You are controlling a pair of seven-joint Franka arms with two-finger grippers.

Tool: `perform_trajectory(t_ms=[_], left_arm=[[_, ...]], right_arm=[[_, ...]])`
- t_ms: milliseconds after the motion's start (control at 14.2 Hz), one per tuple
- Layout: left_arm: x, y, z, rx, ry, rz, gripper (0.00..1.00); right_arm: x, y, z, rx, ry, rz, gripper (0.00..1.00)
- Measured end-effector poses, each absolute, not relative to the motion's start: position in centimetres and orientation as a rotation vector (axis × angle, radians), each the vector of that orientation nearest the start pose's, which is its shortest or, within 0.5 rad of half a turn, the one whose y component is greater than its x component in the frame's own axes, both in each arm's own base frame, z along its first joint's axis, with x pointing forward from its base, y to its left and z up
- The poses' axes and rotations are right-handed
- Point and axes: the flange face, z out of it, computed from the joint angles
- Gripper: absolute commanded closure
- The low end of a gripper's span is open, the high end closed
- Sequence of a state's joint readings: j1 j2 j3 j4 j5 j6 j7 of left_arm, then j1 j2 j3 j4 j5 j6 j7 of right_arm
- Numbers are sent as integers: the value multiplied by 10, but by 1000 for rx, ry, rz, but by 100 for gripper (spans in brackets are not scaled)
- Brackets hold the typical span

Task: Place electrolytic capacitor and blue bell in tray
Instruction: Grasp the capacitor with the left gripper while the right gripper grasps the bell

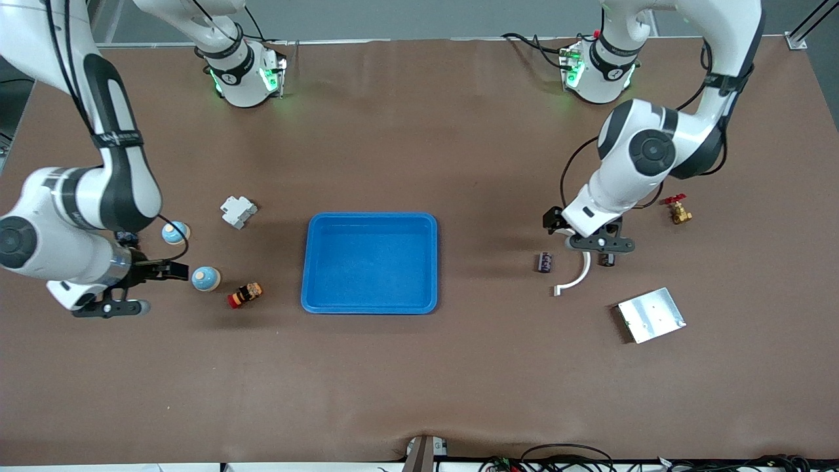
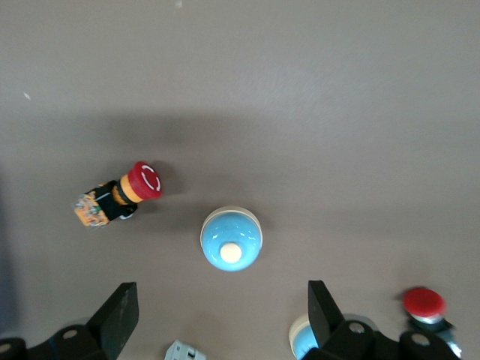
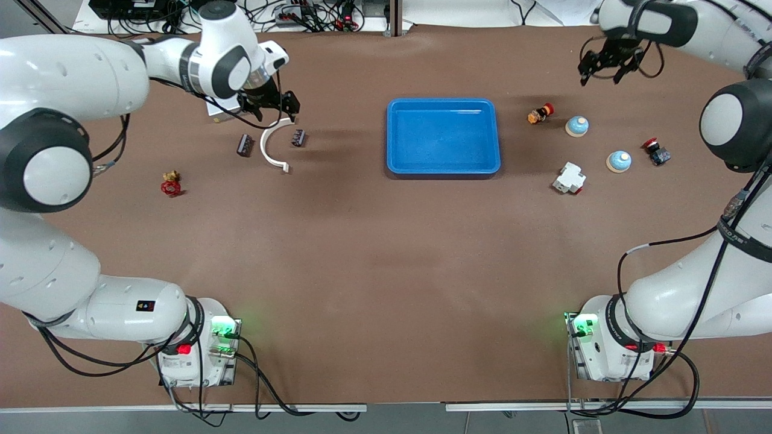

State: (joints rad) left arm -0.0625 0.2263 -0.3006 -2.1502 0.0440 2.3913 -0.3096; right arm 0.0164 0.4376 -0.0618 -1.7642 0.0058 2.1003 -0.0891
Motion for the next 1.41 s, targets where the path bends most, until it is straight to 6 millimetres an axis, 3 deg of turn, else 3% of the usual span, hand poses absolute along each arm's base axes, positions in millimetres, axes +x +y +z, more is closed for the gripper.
perform_trajectory(t_ms=[353, 776, 1200, 1411], left_arm=[[537, -214, 250, -3155, 132, -20, 0], [548, -220, 225, -3171, 136, -52, 0], [545, -221, 192, -3156, 159, -43, 0], [545, -220, 186, -3159, 156, -34, 0]], right_arm=[[628, -25, 256, -3158, -98, 146, 0], [629, -29, 215, -3164, -103, 136, 0], [627, -37, 194, -3167, -86, 150, 0], [623, -37, 182, -3165, -86, 178, 0]])
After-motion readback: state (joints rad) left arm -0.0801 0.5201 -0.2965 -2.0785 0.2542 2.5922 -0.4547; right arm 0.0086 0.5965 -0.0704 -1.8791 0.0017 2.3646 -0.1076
